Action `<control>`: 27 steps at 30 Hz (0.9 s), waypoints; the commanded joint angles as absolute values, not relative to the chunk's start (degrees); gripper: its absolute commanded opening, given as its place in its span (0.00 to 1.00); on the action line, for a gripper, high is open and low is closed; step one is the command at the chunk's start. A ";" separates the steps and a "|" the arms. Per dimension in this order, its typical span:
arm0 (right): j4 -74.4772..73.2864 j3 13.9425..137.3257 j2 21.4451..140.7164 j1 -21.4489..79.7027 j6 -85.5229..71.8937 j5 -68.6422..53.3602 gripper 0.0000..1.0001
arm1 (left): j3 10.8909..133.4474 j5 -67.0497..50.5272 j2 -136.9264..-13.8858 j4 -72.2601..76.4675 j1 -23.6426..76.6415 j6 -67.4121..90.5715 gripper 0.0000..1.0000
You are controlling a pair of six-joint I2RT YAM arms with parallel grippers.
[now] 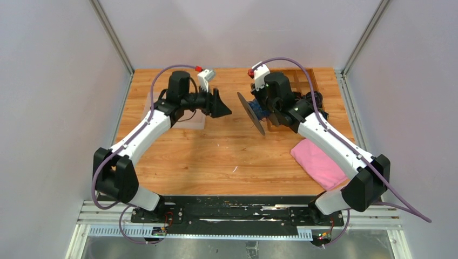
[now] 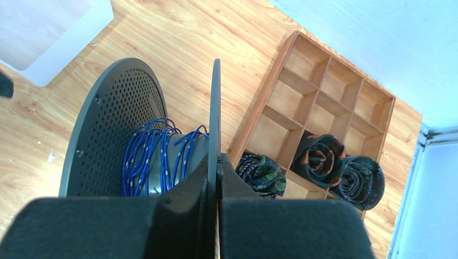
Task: Wrap the cables
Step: Wrap the cable around the cable reel, then place the cable reel at the center of the board.
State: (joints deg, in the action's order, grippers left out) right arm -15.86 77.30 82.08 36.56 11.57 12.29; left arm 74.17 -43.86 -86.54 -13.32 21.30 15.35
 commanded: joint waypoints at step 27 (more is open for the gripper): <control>-18.63 83.57 86.19 35.46 4.15 14.46 0.01 | 70.48 -36.29 -84.09 0.43 23.19 29.96 0.62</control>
